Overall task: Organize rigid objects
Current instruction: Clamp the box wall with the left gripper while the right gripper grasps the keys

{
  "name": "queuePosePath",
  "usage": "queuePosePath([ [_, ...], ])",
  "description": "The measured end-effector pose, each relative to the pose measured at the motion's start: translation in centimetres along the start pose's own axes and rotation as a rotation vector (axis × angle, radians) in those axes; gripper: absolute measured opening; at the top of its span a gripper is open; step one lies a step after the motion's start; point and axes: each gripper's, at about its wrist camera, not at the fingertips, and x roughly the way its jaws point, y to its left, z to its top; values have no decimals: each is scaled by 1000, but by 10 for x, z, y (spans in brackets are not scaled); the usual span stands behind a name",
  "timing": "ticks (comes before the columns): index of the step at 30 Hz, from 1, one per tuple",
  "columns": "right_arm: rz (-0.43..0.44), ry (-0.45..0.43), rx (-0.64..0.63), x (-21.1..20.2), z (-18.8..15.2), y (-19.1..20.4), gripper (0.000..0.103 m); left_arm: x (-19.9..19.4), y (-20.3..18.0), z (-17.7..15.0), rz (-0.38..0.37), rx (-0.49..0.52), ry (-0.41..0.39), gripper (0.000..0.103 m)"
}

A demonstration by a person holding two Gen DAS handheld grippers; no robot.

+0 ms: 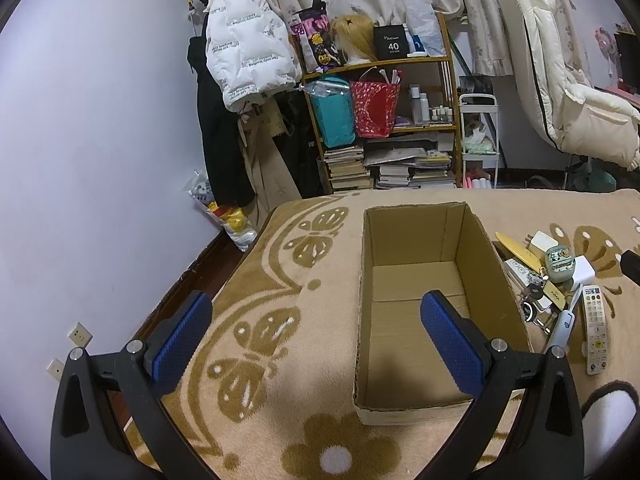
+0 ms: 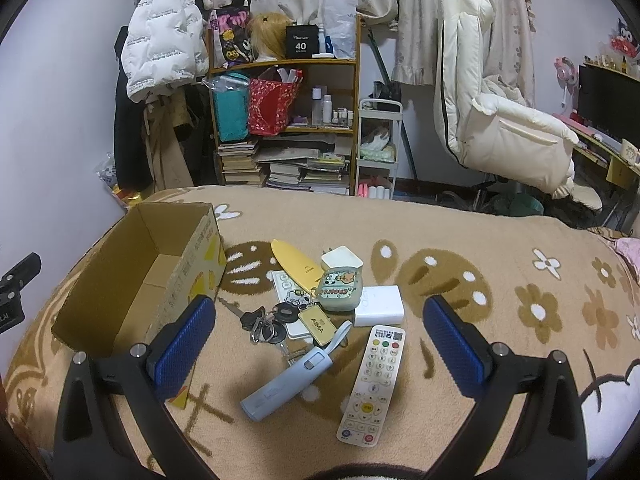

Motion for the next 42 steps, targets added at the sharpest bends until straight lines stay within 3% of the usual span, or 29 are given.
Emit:
queuePosePath([
  [6, 10, 15, 22, 4, 3, -8, 103, 15, 2, 6, 14, -3, 20, 103],
  [16, 62, 80, -8, 34, 3, 2, 103, 51, -4, 10, 6, -11, 123, 103],
  [21, 109, 120, 23, 55, 2, 3, 99, 71, -8, 8, 15, -7, 177, 103],
  [29, 179, 219, 60, 102, -6, 7, 82, 101, -5, 4, 13, -6, 260, 103],
  [37, 195, 247, 35, 131, -9, 17, 81, 115, -11, -2, 58, 48, 315, 103],
  [42, 209, 280, 26, 148, -13, 22, 79, 112, -16, -2, 32, 74, 304, 103],
])
